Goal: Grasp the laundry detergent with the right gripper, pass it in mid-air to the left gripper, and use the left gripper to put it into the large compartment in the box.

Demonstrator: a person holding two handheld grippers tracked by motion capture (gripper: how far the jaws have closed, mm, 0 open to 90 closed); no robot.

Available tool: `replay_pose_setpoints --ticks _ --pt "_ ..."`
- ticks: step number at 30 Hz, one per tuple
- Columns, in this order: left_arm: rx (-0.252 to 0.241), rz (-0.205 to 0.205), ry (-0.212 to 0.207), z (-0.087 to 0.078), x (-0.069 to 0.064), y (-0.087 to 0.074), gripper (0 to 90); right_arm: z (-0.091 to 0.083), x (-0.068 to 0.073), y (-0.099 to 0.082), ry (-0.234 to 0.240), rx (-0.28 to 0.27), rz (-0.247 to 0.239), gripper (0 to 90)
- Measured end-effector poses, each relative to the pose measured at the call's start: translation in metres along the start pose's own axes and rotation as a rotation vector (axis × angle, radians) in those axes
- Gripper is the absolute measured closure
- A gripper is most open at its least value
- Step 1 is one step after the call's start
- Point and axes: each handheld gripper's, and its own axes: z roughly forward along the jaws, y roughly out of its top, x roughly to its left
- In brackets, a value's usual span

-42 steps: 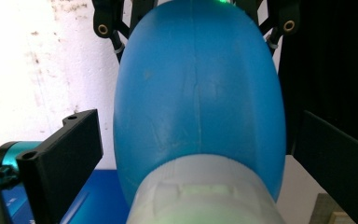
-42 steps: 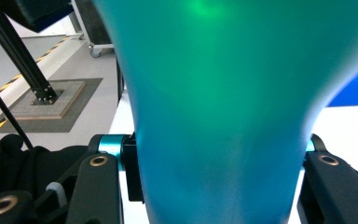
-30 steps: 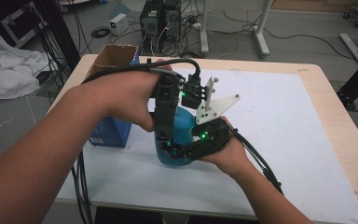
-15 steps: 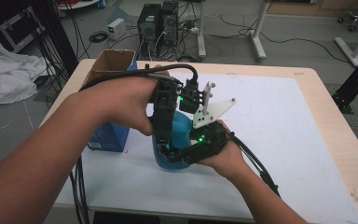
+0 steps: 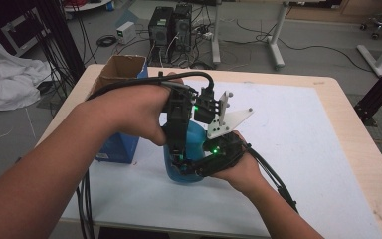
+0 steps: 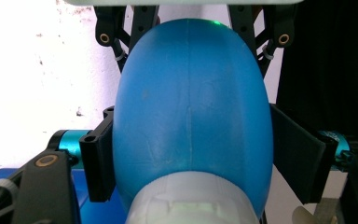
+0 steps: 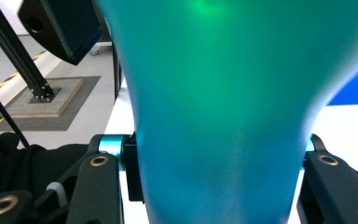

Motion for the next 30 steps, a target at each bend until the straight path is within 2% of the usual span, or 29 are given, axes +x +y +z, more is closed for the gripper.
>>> replay_pose_setpoints --ticks 19,30 --pt "0.012 -0.006 0.006 0.0018 0.0006 0.0016 32.7 0.0000 0.0005 -0.0001 0.002 0.002 -0.005 46.0" --pt "0.015 -0.005 0.029 0.0018 0.0003 0.0025 37.6 0.0001 0.0008 0.0001 0.001 -0.002 -0.007 46.1"
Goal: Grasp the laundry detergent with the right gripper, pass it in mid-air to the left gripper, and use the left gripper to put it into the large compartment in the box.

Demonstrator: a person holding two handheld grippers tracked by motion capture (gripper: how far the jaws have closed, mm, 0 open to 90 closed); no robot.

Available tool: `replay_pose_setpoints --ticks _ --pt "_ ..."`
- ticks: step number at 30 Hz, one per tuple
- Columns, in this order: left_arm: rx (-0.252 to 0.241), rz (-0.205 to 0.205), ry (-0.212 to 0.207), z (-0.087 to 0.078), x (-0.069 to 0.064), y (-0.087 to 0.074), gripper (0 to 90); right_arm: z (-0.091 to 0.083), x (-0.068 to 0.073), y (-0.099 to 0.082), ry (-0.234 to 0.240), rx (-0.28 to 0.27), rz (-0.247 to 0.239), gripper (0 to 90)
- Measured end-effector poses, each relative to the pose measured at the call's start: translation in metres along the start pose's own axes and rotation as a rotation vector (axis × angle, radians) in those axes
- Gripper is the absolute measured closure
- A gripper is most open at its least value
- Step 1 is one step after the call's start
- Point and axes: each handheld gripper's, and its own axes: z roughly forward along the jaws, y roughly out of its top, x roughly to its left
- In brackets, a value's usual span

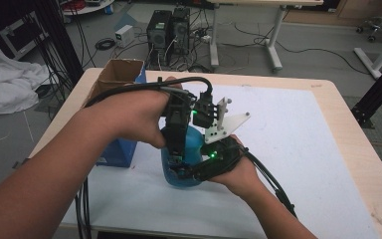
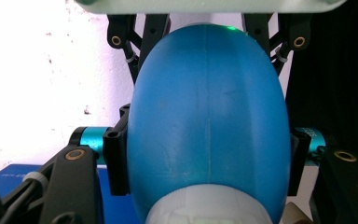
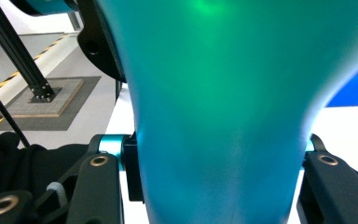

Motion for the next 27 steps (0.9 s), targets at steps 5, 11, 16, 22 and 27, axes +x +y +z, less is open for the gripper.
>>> replay_pose_setpoints --ticks 5,11,16,22,27 --pt "0.004 -0.013 -0.002 0.001 0.000 0.000 38.0 0.000 0.000 0.000 0.003 0.001 -0.001 46.0" --pt "0.022 -0.028 -0.002 -0.003 -0.002 0.002 38.4 0.000 0.000 0.000 0.013 -0.011 -0.011 45.9" --pt "0.028 -0.019 0.004 -0.005 -0.003 0.005 38.4 -0.002 0.001 0.002 0.002 -0.018 -0.022 44.7" --pt "0.028 -0.024 -0.016 -0.006 -0.002 0.007 38.4 -0.007 0.003 0.003 -0.017 -0.017 -0.012 34.5" --pt "0.029 -0.032 -0.025 -0.008 0.000 0.005 38.4 -0.019 0.003 -0.002 -0.017 0.000 0.019 25.7"
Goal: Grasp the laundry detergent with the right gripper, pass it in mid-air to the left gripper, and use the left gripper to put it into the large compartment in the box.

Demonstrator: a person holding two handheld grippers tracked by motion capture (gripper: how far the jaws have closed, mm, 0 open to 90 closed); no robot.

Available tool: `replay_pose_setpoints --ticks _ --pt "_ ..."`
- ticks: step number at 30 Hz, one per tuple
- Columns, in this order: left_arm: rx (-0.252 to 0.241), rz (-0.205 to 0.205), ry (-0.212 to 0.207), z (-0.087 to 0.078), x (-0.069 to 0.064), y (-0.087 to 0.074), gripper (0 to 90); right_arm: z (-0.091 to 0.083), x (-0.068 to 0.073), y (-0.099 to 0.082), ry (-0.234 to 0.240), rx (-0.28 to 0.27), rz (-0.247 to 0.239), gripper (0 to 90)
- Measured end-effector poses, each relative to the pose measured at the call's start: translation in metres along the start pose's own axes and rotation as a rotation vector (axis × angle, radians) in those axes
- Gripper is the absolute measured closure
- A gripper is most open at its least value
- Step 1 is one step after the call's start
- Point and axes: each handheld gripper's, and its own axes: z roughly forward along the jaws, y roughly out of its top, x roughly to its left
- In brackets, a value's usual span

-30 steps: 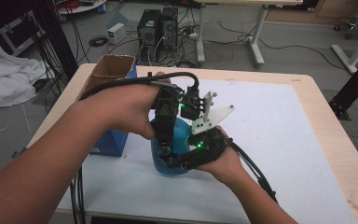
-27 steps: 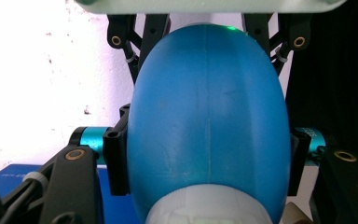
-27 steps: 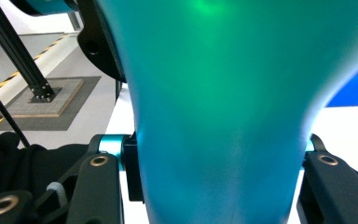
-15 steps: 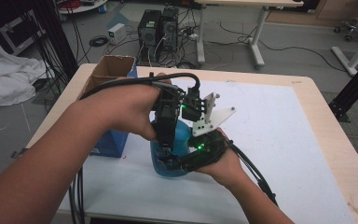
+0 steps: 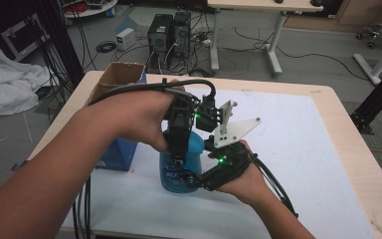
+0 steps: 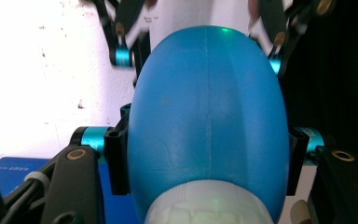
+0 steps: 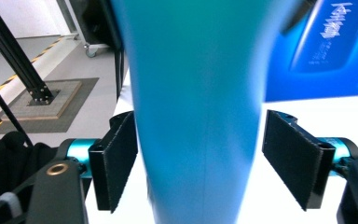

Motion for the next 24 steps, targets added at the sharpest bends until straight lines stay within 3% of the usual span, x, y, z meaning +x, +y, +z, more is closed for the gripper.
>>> replay_pose_setpoints --ticks 14,16,17,24 --pt "0.011 -0.058 0.005 -0.026 0.010 -0.013 38.3 -0.045 -0.001 0.004 -0.069 0.116 -0.005 13.0" --pt "0.008 -0.079 0.000 -0.031 0.013 -0.017 38.3 -0.051 -0.001 0.007 -0.075 0.144 -0.009 11.3" --pt "0.009 -0.095 -0.004 -0.035 0.015 -0.019 38.3 -0.057 -0.002 0.009 -0.099 0.174 -0.013 3.8" --pt "-0.002 -0.171 -0.023 -0.063 0.028 -0.035 38.3 -0.077 -0.006 0.022 -0.141 0.230 -0.036 0.8"
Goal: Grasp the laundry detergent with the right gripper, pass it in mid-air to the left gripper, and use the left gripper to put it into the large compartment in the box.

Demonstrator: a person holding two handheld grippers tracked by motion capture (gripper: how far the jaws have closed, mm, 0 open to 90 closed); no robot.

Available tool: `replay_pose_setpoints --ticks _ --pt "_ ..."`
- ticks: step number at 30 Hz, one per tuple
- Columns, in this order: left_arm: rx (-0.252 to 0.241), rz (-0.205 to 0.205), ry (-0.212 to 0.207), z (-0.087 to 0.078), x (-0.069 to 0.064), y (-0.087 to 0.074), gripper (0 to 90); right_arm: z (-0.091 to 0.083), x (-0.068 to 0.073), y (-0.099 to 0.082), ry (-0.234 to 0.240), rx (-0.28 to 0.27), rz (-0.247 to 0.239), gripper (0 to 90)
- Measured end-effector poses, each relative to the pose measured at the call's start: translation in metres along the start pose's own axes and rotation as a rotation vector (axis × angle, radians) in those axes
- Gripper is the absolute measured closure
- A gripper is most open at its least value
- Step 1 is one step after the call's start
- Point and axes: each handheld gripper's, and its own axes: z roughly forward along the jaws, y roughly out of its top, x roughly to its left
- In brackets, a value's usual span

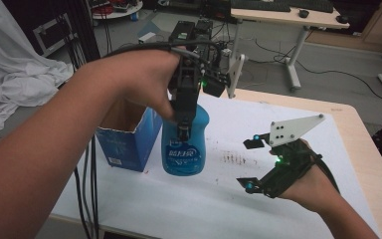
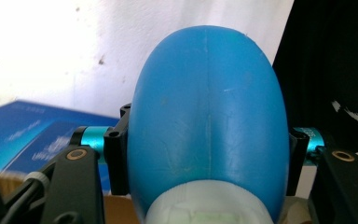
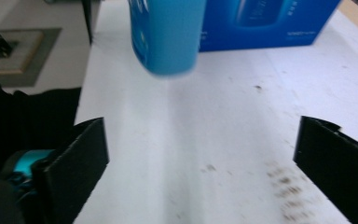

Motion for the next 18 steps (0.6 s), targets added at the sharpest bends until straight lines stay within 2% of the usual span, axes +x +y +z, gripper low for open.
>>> replay_pose_setpoints --ticks 1,3,4,7,8,9,10,16,17,18 --pt "-0.001 -0.013 0.007 -0.004 0.002 -0.002 38.3 -0.006 -0.004 0.002 -0.007 0.030 -0.003 0.8" --pt "-0.002 -0.050 0.027 -0.017 0.008 -0.009 38.2 -0.012 -0.006 0.005 -0.019 0.049 -0.013 0.7" --pt "-0.002 -0.050 0.027 -0.017 0.008 -0.009 38.2 -0.012 -0.006 0.005 -0.019 0.049 -0.013 0.7" --pt "-0.008 -0.102 0.034 -0.030 0.015 -0.017 38.2 -0.024 -0.010 0.010 -0.037 0.088 -0.026 0.7" --pt "-0.017 -0.127 0.037 -0.035 0.016 -0.021 38.2 -0.024 -0.010 0.010 -0.037 0.088 -0.026 0.7" --pt "-0.034 -0.176 0.043 -0.045 0.022 -0.029 38.2 -0.030 -0.012 0.013 -0.049 0.104 -0.031 0.8" --pt "-0.034 -0.176 0.043 -0.045 0.022 -0.029 38.2 -0.030 -0.012 0.013 -0.049 0.104 -0.031 0.8" --pt "-0.057 -0.350 0.017 -0.069 0.035 -0.054 38.2 -0.044 -0.016 0.018 -0.081 0.151 -0.048 0.8" --pt "-0.067 -0.416 0.026 -0.076 0.039 -0.062 38.2 -0.047 -0.018 0.019 -0.088 0.162 -0.050 0.8" --pt "-0.067 -0.416 0.026 -0.076 0.039 -0.062 38.2 -0.047 -0.018 0.019 -0.088 0.162 -0.050 0.8"
